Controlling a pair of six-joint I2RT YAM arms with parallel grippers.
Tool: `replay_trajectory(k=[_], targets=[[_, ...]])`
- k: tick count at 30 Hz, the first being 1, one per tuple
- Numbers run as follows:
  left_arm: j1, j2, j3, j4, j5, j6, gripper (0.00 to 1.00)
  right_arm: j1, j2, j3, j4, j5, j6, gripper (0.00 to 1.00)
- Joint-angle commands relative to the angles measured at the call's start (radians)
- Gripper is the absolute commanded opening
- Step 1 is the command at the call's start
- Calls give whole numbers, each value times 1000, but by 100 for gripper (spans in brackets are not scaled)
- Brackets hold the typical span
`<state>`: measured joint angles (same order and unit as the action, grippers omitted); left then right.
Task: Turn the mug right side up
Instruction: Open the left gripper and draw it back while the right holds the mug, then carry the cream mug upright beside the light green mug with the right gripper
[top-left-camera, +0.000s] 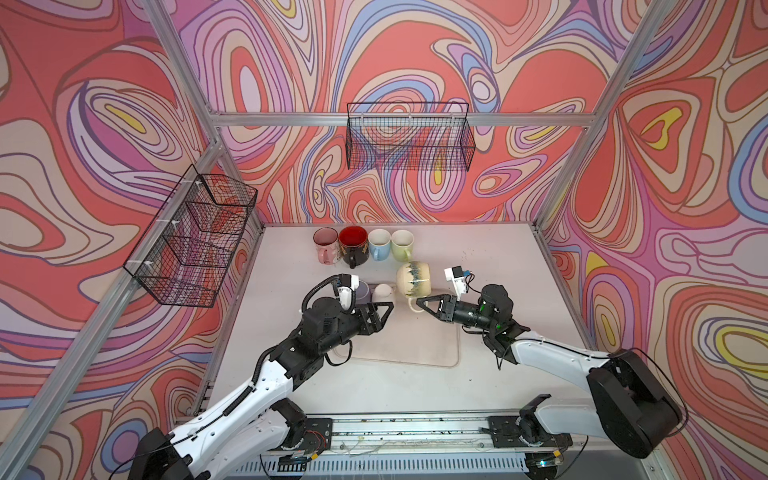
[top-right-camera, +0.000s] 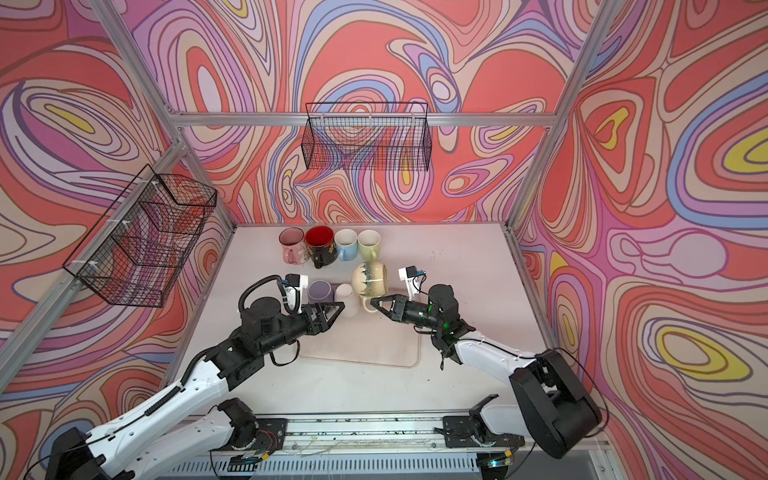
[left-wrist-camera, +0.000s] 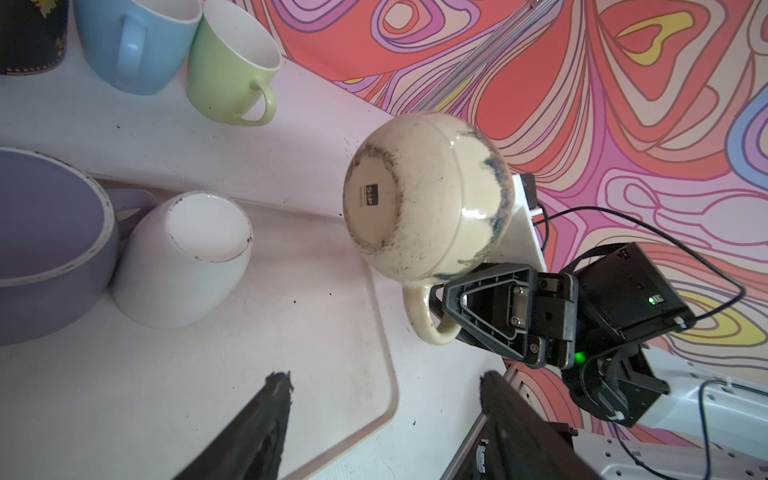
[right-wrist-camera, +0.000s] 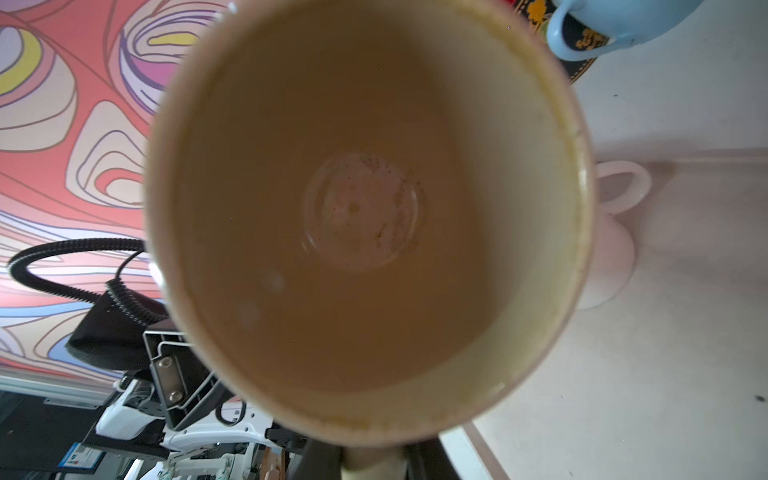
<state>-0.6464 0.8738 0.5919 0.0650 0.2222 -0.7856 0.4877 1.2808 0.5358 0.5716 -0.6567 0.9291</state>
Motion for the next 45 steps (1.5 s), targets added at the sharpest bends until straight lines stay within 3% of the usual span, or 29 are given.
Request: replay_trajectory(k=[1, 8, 19, 23, 28, 34, 45], targets=[[5, -27, 27, -127, -36, 59, 76, -16, -75, 98, -246, 153, -175, 0], [5, -63, 22, -186, -40, 76, 76, -95, -69, 161, -412, 191, -219, 0], [6, -121, 3, -285, -102, 85, 76, -205, 107, 278, -455, 140, -265, 0], [7, -77, 63, -428, -153, 85, 76, -238, 188, 353, -484, 127, -294, 0], [6, -33, 151, -552, -131, 117, 78, -262, 295, 464, -548, 147, -360, 0], [6, -48, 253, -675, -165, 188, 80, -262, 433, 628, -644, 187, -417, 0], [6, -84, 374, -837, -238, 354, 81, -262, 592, 783, -716, 270, -444, 0]])
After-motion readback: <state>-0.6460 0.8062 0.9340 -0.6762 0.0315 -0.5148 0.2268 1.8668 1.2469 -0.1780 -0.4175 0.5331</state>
